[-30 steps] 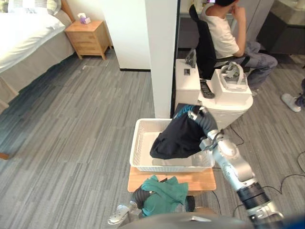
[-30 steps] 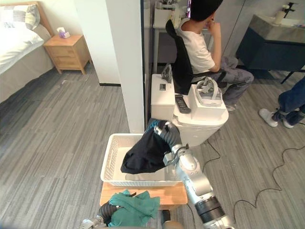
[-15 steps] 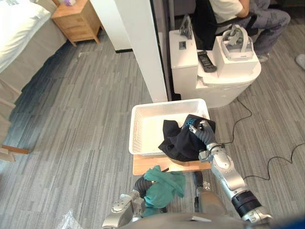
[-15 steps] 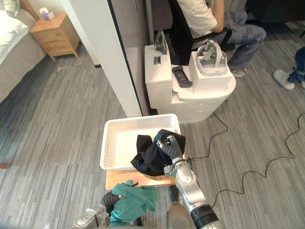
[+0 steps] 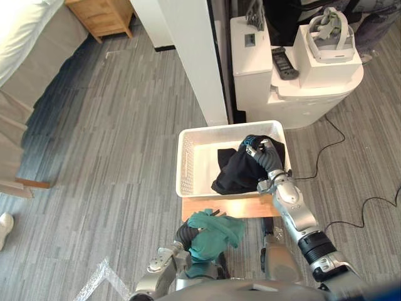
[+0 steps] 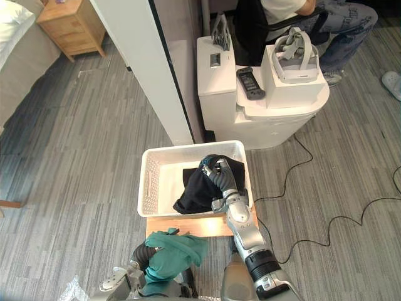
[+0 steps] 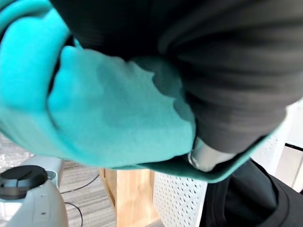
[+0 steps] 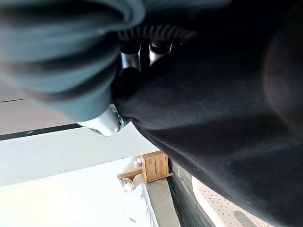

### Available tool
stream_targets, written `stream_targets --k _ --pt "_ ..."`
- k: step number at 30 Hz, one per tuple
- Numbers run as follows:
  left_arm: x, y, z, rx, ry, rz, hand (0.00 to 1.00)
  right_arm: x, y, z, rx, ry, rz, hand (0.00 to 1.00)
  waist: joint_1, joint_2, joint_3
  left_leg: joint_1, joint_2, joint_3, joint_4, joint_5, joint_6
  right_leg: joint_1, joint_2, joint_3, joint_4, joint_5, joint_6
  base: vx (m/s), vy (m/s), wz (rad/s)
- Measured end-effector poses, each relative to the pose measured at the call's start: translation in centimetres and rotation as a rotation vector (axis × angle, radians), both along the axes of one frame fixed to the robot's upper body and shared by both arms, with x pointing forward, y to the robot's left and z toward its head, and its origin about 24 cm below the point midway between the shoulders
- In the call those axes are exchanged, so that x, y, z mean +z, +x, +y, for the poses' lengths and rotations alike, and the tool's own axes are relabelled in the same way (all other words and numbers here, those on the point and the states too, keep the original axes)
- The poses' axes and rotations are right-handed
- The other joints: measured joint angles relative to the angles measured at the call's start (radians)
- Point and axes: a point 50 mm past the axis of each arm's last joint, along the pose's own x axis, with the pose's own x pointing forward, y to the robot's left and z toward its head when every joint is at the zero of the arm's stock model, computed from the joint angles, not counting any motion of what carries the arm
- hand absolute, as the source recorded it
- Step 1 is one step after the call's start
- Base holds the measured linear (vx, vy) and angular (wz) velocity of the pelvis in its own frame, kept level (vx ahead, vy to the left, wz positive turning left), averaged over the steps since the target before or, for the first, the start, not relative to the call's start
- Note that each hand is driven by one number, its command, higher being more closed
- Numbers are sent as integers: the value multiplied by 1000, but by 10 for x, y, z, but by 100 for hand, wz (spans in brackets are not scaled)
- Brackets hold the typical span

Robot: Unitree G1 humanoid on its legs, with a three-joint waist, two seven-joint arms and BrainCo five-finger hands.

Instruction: Tidy the bed and pick cloth on bed and put in laundry

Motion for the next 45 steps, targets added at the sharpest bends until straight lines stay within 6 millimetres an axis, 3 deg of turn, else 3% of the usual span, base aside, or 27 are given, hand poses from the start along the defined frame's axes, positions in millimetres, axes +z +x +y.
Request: stream_targets --k 4,8,21,26,29,31,35,37,38,40,43,44,45 --pt "0 2 0 16 17 6 100 -3 2 6 2 -6 39 0 4 -18 12 -6 4 -15 -4 -2 1 2 -1 -11 -22 15 6 -45 -32 7" --pt "1 4 0 18 20 0 100 -21 -1 10 -10 -53 117 0 15 -19 13 -21 11 -23 2 -7 3 3 -7 -27 -23 16 4 -25 -17 8" --pt "13 14 -4 17 12 -51 100 -18 0 1 -123 -224 25 0 31 -31 12 7 24 -43 -4 -17 -3 42 1 -56 -23 8 1 39 11 7" --pt "15 15 -4 -6 34 -58 100 -15 1 -3 -138 -274 2 0 52 -59 -1 33 26 -46 -5 -26 -3 72 3 -60 -25 -1 5 4 3 3" --pt "12 9 1 -4 50 -38 100 -15 -5 -13 -187 -278 8 0 55 -96 -34 42 27 -61 -4 -33 -1 89 5 -75 -26 -10 7 -1 -9 14" --pt "10 4 3 -1 54 -26 100 -18 -8 -19 -214 -278 23 0 55 -106 -44 51 29 -63 -4 -37 -1 98 5 -80 -26 -12 7 13 5 7" --pt "11 1 7 22 56 -31 100 -36 -22 -50 -354 -263 142 0 53 -115 -86 66 29 -60 -6 -47 0 111 3 -80 -26 -18 13 26 19 -1" --pt "26 9 12 56 43 -108 100 -48 -32 -72 -442 -265 219 0 50 -115 -88 68 28 -57 -6 -48 0 113 3 -80 -26 -18 13 0 0 0" --pt "44 21 17 83 42 -203 100 -60 -46 -91 -524 -258 298 0 48 -113 -89 69 28 -57 -6 -48 0 113 3 -80 -26 -18 13 0 0 0" --pt "58 28 19 92 53 -278 100 -71 -58 -101 -567 -265 356 0 43 -111 -92 69 29 -56 -6 -48 0 113 2 -80 -26 -18 13 0 0 0" --pt "86 41 29 141 64 -407 100 -108 -99 -124 -657 -300 577 0 19 -105 -119 74 32 -47 -6 -50 -3 113 4 -79 -26 -18 13 -10 -15 -10" --pt "98 45 36 168 76 -459 100 -129 -124 -135 -702 -306 703 0 13 -102 -132 85 32 -37 -6 -52 -4 118 7 -70 -26 -18 13 -18 -17 -16" --pt "102 47 39 177 81 -478 100 -136 -133 -139 -716 -305 749 0 10 -102 -136 88 33 -37 -6 -52 -4 121 7 -68 -26 -18 13 -38 -22 -9"
